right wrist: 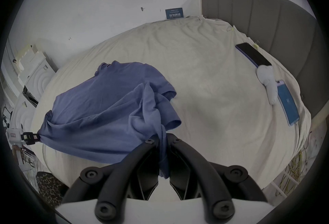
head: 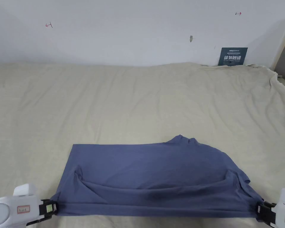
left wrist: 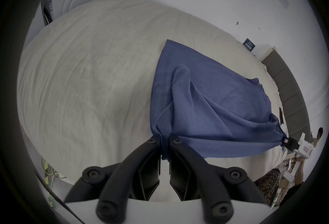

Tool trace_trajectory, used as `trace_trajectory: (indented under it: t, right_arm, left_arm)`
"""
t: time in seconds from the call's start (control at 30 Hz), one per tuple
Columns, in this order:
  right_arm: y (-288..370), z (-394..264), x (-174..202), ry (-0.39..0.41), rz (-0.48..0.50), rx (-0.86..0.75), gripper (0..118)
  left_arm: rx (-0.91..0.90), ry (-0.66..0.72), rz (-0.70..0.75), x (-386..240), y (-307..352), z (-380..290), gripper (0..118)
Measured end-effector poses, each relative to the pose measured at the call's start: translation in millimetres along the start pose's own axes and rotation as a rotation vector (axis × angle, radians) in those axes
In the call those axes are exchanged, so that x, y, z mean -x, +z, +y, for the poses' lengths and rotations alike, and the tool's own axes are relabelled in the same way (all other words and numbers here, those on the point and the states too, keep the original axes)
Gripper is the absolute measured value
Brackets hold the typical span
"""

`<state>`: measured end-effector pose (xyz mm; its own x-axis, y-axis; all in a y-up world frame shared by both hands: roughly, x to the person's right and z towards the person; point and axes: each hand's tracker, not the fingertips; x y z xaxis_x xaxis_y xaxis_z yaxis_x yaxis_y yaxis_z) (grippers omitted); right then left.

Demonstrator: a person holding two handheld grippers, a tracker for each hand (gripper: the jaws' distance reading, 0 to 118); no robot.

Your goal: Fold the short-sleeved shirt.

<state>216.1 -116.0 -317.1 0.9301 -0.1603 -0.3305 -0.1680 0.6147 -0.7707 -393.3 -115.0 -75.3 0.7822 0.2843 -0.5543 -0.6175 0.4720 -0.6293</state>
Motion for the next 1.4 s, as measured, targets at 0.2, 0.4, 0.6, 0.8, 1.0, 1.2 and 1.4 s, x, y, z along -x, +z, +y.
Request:
trace_trajectory:
  t: [0.2, 0.4, 0.6, 0.8, 1.0, 1.2, 1.4]
  right_arm:
    - [7.5, -43.0, -4.4, -0.009, -0.023, 0.058, 6]
    - [-16.0, -68.5, -6.8, -0.009, -0.058, 0.129, 6]
    - [-10.3, -65.9, -0.9, -0.018, -0.062, 0.129, 9]
    - [27.0, -39.9, 13.2, 0.028, -0.05, 0.0, 87]
    - [89.7, 7.8, 43.0, 0.089, -0.032, -0.257, 87]
    - [129.4, 28.2, 77.6, 0.157, -0.069, -0.458, 85]
    - [142.6, 30.3, 99.0, 0.178, -0.079, -0.539, 12]
  left_arm:
    - [0.044, 0.018, 0.024, 14.0, 5.6, -47.6, 6]
    - [0.075, 0.017, 0.073, 7.6, -5.3, -67.7, 6]
    - [0.077, -0.01, 0.111, -3.9, -4.6, -66.5, 10]
    - [0.025, -0.018, 0.148, -21.7, 17.7, -53.6, 106]
    - [-0.219, -0.077, 0.085, -57.5, 76.8, -20.0, 107]
    - [-0.45, -0.15, 0.079, -91.2, 120.5, -1.5, 107]
    - [-0.607, -0.219, 0.084, -114.3, 132.2, -11.1, 39]
